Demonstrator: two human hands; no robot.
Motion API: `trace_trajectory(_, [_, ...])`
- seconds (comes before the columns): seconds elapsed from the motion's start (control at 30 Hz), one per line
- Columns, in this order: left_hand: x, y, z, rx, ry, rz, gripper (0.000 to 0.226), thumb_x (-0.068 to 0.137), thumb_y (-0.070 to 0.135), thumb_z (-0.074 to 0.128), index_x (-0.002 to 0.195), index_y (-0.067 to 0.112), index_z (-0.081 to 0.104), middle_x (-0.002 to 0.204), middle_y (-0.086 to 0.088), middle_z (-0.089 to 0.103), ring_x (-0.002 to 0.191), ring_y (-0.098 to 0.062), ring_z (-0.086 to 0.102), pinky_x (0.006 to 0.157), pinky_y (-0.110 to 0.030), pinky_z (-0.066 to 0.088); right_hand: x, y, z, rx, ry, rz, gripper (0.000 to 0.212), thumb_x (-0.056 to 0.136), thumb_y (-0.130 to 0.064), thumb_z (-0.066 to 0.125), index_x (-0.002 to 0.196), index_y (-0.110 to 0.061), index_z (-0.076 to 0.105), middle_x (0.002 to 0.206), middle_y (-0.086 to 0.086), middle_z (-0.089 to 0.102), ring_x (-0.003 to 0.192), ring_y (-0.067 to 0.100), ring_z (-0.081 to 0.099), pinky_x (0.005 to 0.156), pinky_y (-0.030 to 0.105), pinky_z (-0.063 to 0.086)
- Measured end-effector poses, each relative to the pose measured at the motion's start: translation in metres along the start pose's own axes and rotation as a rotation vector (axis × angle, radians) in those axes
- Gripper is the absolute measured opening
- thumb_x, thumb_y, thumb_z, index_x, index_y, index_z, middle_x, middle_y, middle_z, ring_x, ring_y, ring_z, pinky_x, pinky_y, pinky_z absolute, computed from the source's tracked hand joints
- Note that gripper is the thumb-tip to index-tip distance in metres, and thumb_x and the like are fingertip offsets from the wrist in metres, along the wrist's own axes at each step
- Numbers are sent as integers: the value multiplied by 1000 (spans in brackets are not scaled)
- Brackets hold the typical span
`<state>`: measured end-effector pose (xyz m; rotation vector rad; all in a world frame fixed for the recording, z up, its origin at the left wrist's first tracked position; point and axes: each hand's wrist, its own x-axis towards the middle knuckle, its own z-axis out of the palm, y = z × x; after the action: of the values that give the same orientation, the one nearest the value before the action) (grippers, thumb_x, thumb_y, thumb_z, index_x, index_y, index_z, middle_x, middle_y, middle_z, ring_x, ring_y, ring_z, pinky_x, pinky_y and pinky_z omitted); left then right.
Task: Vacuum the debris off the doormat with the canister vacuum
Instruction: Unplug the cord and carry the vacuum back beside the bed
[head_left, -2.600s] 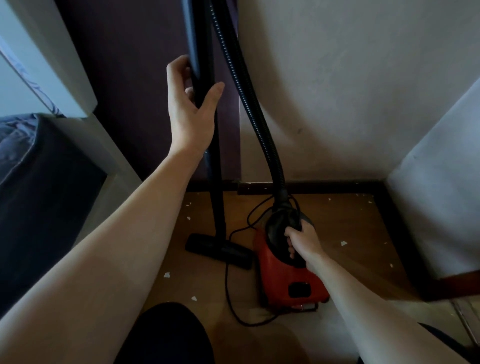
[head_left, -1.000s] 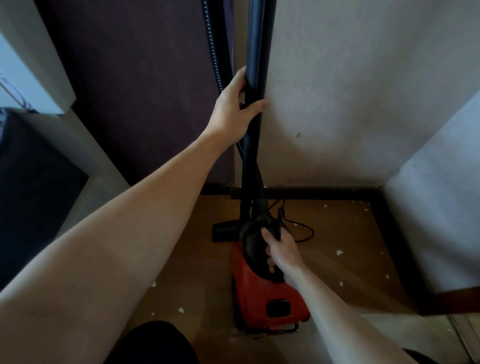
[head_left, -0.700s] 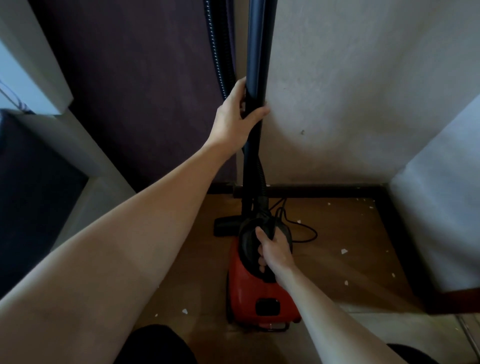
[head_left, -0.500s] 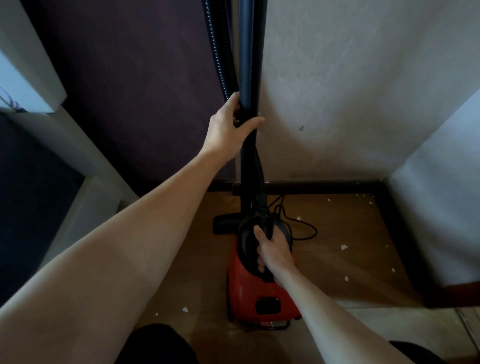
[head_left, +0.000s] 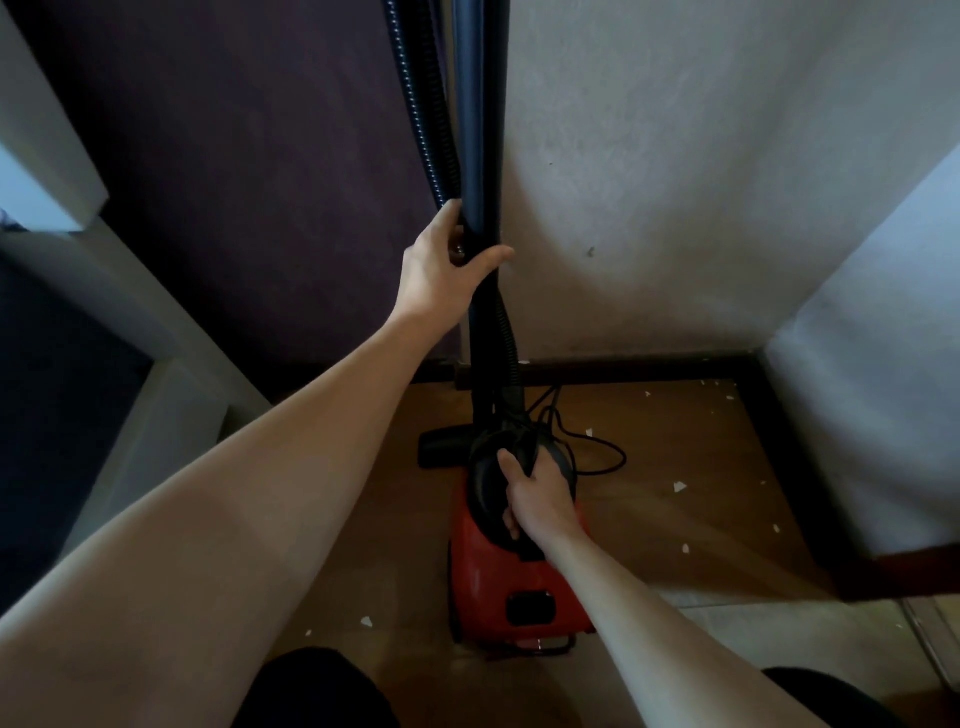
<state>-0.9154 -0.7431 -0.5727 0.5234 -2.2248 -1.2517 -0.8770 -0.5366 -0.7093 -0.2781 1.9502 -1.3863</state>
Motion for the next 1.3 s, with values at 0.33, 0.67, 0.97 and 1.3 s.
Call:
trace_trajectory(0.33, [-5,3,5,34,2,-13,63,83,59,69,134,22,59,121,10,69,112,-4,64,100,-33,55,-6,5,-7,82,-46,43,20,108,-33,49,119,-18,55,45,-4,43,34,15,40,40,29,36])
trace_trajectory(0.67, [2,-9,-9,31,-82,-3,63,80,61,66,125,16,60,114,4,71,107,-7,67,97,-37,56,0,3,1,181,-71,42,17,109,-29,48,115,-16,56,52,1,36,35,15,33,36,26,32])
trace_trajectory(0.97, [-5,-1,-15,20,-115,38,41,90,42,70,123,20,60,115,6,70,114,-10,65,104,-43,52,-7,-3,-6,114,-31,4,19,108,-29,49,100,-13,56,49,0,44,33,18,40,36,26,34])
trace_trajectory(1.3, [-11,-4,-17,-45,-105,68,33,94,32,69,124,20,60,114,3,72,112,-10,67,104,-43,52,-5,3,-2,168,-81,40,21,109,-29,48,124,-16,53,52,2,39,35,15,36,37,27,34])
